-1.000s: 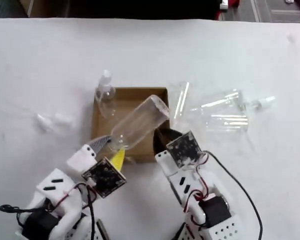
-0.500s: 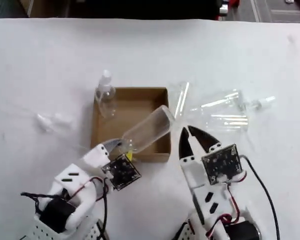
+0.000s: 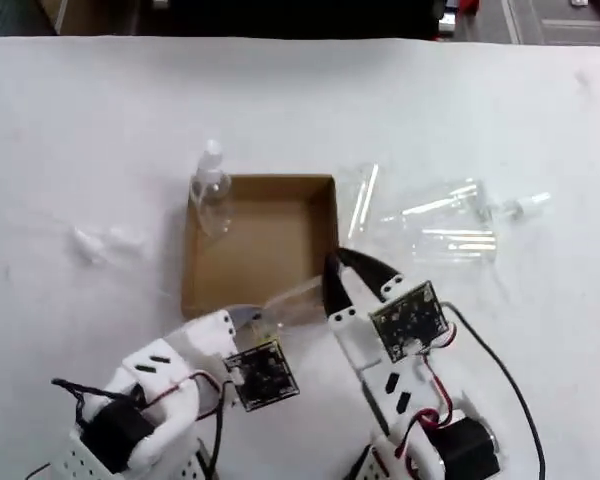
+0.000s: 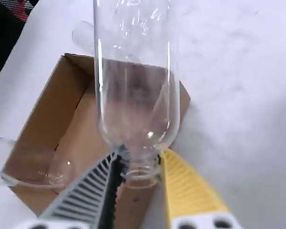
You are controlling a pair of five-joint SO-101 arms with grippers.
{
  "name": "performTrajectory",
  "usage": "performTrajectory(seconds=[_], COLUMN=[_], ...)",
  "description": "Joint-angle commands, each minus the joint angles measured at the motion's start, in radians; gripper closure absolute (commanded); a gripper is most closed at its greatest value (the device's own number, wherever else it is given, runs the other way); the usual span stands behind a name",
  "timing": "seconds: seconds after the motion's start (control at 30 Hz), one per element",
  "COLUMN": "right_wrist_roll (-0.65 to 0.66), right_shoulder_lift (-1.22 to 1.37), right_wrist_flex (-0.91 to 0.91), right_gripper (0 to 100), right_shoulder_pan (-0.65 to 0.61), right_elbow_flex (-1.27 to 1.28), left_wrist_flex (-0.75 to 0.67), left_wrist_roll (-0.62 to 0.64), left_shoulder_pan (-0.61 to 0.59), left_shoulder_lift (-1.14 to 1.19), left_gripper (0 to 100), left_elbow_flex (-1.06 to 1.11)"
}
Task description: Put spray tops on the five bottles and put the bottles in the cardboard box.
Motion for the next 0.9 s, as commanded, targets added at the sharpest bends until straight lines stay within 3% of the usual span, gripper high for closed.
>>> performTrajectory(seconds=[0.0, 0.2, 0.33, 0.5, 0.6, 0.87], right_wrist_roll=[0.017, 0.006, -0.137, -0.212, -0.212, -0.212], right_shoulder_lift=[0.008, 0.01, 0.01, 0.01, 0.01, 0.01], right_wrist_flex=[0.021, -0.024, -0.122, -0.249, -0.259, -0.259], right_gripper=[98.2, 98.2, 98.2, 98.2, 98.2, 98.2], right_shoulder_pan=[0.124, 0.446, 0.584, 0.648, 0.647, 0.644], right_elbow_flex=[-0.009, -0.008, 0.061, 0.149, 0.157, 0.161], left_wrist_flex=[0.0, -0.074, -0.138, -0.133, -0.086, -0.038], left_wrist_roll=[-0.003, 0.074, 0.098, 0.104, 0.114, 0.18], left_shoulder_pan=[0.022, 0.17, 0.196, 0.162, 0.159, 0.065], left_shoulder_lift=[-0.007, -0.001, -0.001, -0.001, -0.001, -0.005], left_gripper=[98, 95, 90, 89, 82, 75], left_elbow_flex=[-0.055, 0.043, 0.126, 0.126, 0.11, 0.064])
